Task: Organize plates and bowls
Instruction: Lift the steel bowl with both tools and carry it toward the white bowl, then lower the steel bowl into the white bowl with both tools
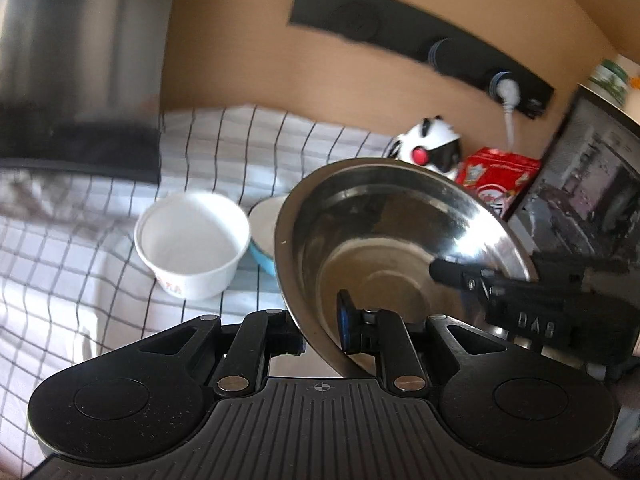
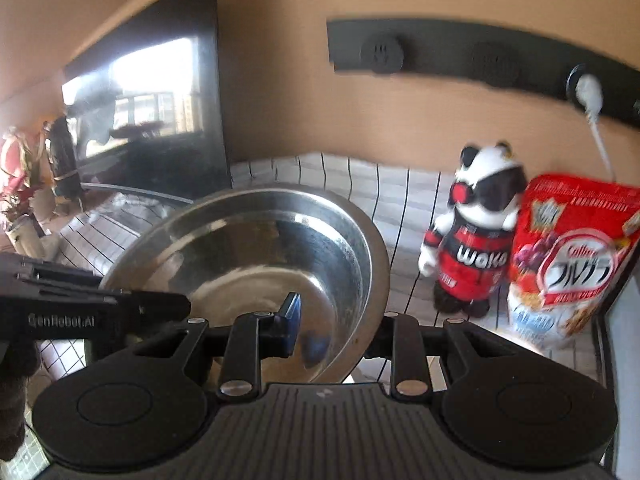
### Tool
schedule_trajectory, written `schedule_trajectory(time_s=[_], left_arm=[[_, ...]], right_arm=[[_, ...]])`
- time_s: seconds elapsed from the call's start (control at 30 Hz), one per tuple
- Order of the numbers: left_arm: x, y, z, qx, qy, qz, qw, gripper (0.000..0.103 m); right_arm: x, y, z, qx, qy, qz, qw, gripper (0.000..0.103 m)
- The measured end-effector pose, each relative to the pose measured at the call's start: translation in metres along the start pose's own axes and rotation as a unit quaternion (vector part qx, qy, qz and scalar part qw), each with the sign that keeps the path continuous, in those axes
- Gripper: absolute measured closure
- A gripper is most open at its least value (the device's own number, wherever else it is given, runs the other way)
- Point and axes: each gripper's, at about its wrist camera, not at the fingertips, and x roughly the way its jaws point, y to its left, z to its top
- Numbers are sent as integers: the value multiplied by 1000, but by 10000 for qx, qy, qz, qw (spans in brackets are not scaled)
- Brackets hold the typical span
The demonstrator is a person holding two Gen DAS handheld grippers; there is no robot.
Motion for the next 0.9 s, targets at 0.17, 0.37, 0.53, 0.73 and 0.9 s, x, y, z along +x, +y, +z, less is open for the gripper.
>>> schedule_trajectory(time_s=[0.17, 0.37, 0.53, 0.73, 0.9], left_arm=[[20, 19, -5, 266, 460, -55, 9986, 85], [54, 32, -33, 304, 820, -458, 9951, 83], [65, 40, -53, 301, 909, -512, 9941, 84], [65, 46, -62, 102, 502, -112, 9986, 86], [67, 44, -64, 37, 454, 177, 9988, 86]], right_arm=[[26, 17, -8, -123, 76, -512, 9986, 75], [44, 9, -41, 498, 205, -677, 9963, 73], [53, 9, -64, 626, 236, -674, 9955, 73], [67, 12, -82, 232, 425, -405, 9980, 73], [81, 16, -88, -474, 622, -294, 9965, 73]])
